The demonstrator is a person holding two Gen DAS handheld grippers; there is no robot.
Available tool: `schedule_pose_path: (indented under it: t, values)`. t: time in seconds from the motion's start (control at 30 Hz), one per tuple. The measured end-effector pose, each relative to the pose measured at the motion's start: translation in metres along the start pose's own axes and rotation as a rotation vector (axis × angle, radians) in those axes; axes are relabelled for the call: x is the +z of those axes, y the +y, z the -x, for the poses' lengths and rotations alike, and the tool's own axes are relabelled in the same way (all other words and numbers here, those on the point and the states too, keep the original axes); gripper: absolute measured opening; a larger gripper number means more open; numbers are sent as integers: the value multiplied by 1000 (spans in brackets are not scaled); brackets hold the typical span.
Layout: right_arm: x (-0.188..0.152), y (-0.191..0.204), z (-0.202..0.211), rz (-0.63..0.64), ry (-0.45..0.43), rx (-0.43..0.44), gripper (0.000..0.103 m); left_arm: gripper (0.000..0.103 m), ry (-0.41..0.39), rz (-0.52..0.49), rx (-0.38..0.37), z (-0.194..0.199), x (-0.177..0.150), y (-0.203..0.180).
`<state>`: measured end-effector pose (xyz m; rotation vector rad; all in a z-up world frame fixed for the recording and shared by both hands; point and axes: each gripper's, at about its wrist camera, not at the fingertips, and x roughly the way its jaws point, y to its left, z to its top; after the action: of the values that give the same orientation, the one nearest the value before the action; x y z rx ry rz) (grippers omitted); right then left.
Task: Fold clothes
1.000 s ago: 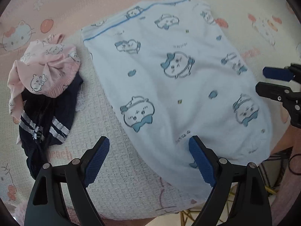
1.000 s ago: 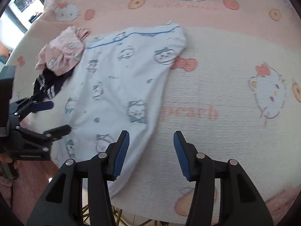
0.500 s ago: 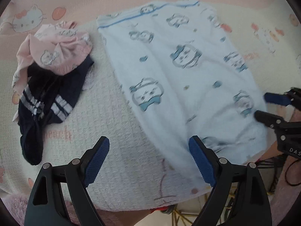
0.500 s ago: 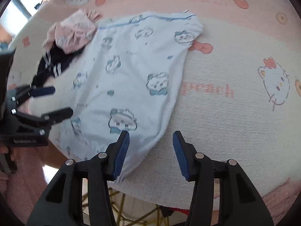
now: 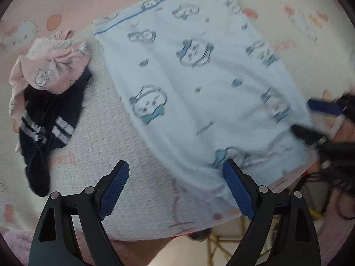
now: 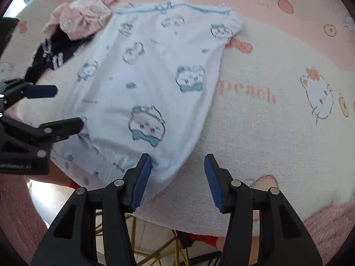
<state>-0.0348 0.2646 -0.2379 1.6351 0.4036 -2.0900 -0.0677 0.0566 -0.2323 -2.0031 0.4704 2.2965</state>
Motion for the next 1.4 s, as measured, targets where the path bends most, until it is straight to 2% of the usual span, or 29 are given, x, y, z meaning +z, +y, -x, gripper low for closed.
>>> schedule_pose_path:
  t: [0.07, 0.2, 0.3, 0.4, 0.43, 0.57, 0.6, 0.73, 0.83, 0.9, 1.0, 1.03, 1.13, 1.2, 1.23, 1.3, 1.4]
  values:
    - [-3, -11, 2, -56, -1, 41, 55, 89, 1, 68, -55, 3, -10, 16]
    - [-5, -36, 11, -145, -21, 66, 55, 89, -87, 250, -158, 25, -19, 55]
    - [1, -55, 14, -231, -45, 78, 55, 89, -188, 308, -240, 36, -5, 72]
    - [22, -64, 14, -262, -65, 72, 55, 89, -254, 218, -221, 36, 43, 67]
    - [32, -63, 13, -242, -70, 65, 55, 89, -259, 172, -226, 31, 71, 67]
    - [69, -76, 17, -142, -90, -28, 54, 89, -241, 52, -180, 22, 131, 66]
    - [78, -81, 17, -122, -96, -43, 54, 89, -240, 36, -175, 18, 142, 65]
    - [118, -90, -8, -89, -88, -14, 54, 89, -248, 20, -202, 1, 179, 61]
    - [134, -86, -25, -44, -83, 18, 54, 89, -239, 16, -155, -13, 188, 60]
    - [138, -82, -38, -5, -75, 15, 54, 89, -195, 3, -121, -27, 189, 64]
    - [139, -78, -45, 63, -95, -23, 57, 90, -160, 7, -136, -37, 186, 79]
    - [139, -81, -45, 56, -93, -27, 57, 91, -151, 7, -137, -39, 184, 84]
    - [136, -98, -40, -1, -76, -71, 57, 91, -130, -19, -74, -37, 182, 101]
    - [133, -110, -36, -33, -61, -186, 56, 91, -152, 3, -89, -32, 182, 113]
    - [132, -114, -33, -53, -57, -203, 54, 91, -171, 23, -111, -29, 183, 119]
    - [135, -115, -25, -88, -58, -140, 54, 91, -221, 63, -151, -25, 187, 129]
    - [149, -87, -19, -7, -68, -184, 53, 91, -267, 100, -122, -24, 200, 134]
